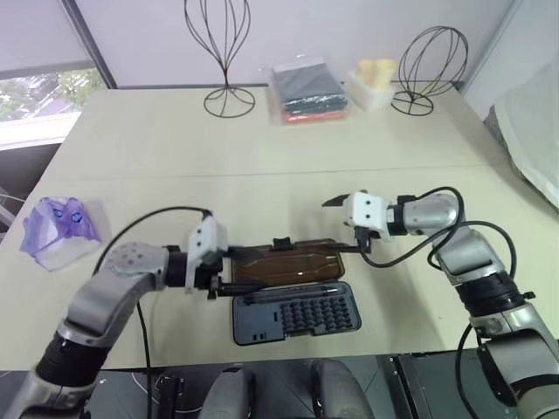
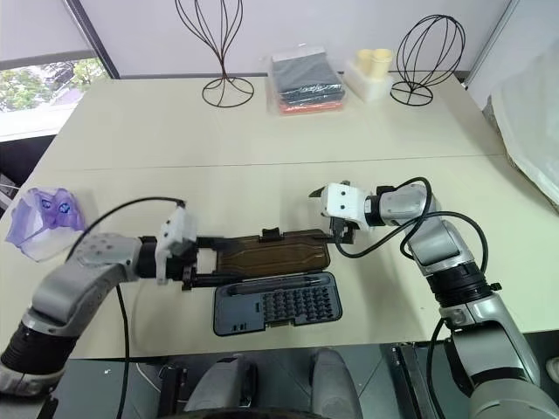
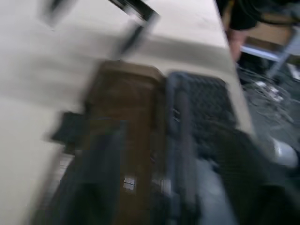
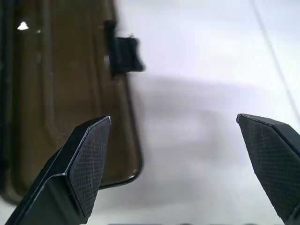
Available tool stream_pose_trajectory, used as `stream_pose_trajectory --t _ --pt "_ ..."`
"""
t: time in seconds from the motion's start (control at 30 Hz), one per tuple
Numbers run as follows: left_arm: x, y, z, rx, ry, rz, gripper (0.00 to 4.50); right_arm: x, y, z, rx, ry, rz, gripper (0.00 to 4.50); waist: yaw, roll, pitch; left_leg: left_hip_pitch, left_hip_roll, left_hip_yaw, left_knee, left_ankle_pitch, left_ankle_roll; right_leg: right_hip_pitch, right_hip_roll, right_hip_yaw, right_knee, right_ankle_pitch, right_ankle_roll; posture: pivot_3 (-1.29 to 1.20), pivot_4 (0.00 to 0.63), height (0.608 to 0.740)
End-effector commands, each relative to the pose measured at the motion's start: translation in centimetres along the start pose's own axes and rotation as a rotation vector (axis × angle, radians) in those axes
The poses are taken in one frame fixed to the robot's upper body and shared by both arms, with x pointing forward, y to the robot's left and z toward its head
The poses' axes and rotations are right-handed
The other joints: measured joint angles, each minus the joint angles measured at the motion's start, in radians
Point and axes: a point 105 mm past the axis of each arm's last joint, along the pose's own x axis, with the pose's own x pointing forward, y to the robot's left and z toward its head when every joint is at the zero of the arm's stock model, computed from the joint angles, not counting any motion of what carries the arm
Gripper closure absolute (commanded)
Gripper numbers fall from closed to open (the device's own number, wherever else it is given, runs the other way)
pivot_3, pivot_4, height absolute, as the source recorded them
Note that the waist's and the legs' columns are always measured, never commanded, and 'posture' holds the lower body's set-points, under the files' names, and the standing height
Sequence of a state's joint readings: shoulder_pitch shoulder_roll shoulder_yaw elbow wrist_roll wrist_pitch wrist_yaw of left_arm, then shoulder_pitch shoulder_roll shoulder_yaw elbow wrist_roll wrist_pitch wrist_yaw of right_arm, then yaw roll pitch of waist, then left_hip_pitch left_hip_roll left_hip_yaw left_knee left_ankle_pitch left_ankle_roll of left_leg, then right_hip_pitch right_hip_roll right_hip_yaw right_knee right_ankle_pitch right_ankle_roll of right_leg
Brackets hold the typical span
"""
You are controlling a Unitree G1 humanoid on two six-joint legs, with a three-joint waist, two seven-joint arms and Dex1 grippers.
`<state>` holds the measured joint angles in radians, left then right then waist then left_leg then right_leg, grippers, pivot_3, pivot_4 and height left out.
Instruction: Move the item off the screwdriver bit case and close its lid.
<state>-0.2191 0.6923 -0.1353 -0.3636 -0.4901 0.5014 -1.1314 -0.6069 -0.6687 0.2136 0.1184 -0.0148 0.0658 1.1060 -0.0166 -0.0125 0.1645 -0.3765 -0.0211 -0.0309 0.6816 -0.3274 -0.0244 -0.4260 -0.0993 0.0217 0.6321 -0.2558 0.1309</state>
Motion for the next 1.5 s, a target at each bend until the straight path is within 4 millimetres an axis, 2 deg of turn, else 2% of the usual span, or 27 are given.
stream_pose_trajectory --t 0.03,0.1,0.2,0.33,0.53,0.7,0.87,1.1,1.37,1.4,1.5 --pt "0.8 -1.7 0.0 0.050 0.001 -0.084 3.39 -0.8 -1.4 1.5 -0.014 -0.048 -0.087 0.00 0.004 0.000 0.000 0.000 0.000 0.000 0.000 0.000 0.000 0.000 0.000 0.000 0.000 0.000 0.000 0.00 0.150 0.740" --pt "1.0 -2.2 -0.7 0.063 0.019 -0.112 4.46 -0.8 -1.3 1.6 -0.008 -0.047 -0.088 0.00 0.004 0.000 0.000 0.000 0.000 0.000 0.000 -0.001 0.001 0.000 0.000 0.000 0.000 0.000 0.000 0.00 0.150 0.740" --pt "1.4 -3.4 -1.8 0.051 0.040 -0.172 4.46 -0.6 -0.5 1.6 -0.004 -0.044 -0.064 0.00 0.003 0.000 0.000 0.000 0.000 0.000 0.000 -0.001 0.001 0.000 0.000 0.000 0.000 0.000 0.000 0.00 0.150 0.740" --pt "1.5 -4.0 -3.6 0.065 0.097 -0.193 4.46 -0.5 0.0 1.7 0.003 -0.042 -0.046 0.00 0.003 0.000 0.000 0.000 0.000 0.000 0.000 -0.002 0.004 0.000 0.000 0.000 0.000 0.000 0.000 0.00 0.150 0.740" --pt "1.4 -2.9 -5.5 0.091 0.147 -0.131 4.46 0.0 0.3 1.8 -0.007 -0.042 0.005 0.00 0.003 0.000 0.000 0.001 0.000 0.000 0.000 -0.003 0.006 0.001 0.000 0.000 0.000 0.000 0.000 0.00 0.150 0.740" --pt "1.5 -2.0 -5.5 0.095 0.130 -0.077 4.46 0.9 0.9 1.8 0.040 -0.054 0.106 0.00 0.002 0.000 0.000 0.001 0.000 0.000 0.001 -0.003 0.006 0.002 0.000 0.000 0.000 0.000 0.000 0.00 0.150 0.740" --pt "1.5 -2.0 -6.0 0.090 0.134 -0.064 4.46 2.5 0.4 1.7 0.125 -0.093 0.128 0.00 0.001 0.001 0.000 0.002 0.000 0.000 0.001 -0.003 0.006 0.002 0.000 0.000 0.000 0.000 0.000 0.00 0.150 0.740" --pt "1.4 -1.6 -6.2 0.100 0.141 -0.031 4.46 4.4 0.2 -0.2 0.127 -0.042 0.131 0.00 0.001 0.002 -0.001 0.002 0.000 0.000 0.001 -0.003 0.005 0.002 0.000 0.000 0.000 0.000 0.000 0.00 0.150 0.740" --pt "1.3 -1.5 -6.0 0.105 0.136 -0.011 4.46 4.8 0.6 -1.8 0.107 0.003 0.153 0.00 0.001 0.002 -0.001 0.003 0.000 0.000 0.001 -0.002 0.003 0.003 0.000 0.000 0.000 0.000 0.000 0.00 0.150 0.740" --pt "1.2 -1.5 -6.0 0.106 0.136 -0.006 4.50 4.9 0.8 -1.9 0.105 0.009 0.159 0.54 0.001 0.002 -0.001 0.003 0.000 0.000 0.001 -0.002 0.003 0.003 0.000 0.000 0.000 0.000 0.000 0.00 0.150 0.740" --pt "1.1 -1.2 -6.0 0.111 0.138 0.007 4.50 4.9 1.3 -2.5 0.098 0.035 0.185 1.80 -0.001 0.003 -0.002 0.003 0.000 0.000 0.001 -0.002 0.003 0.004 0.000 0.000 0.000 0.000 0.000 0.00 0.150 0.740"
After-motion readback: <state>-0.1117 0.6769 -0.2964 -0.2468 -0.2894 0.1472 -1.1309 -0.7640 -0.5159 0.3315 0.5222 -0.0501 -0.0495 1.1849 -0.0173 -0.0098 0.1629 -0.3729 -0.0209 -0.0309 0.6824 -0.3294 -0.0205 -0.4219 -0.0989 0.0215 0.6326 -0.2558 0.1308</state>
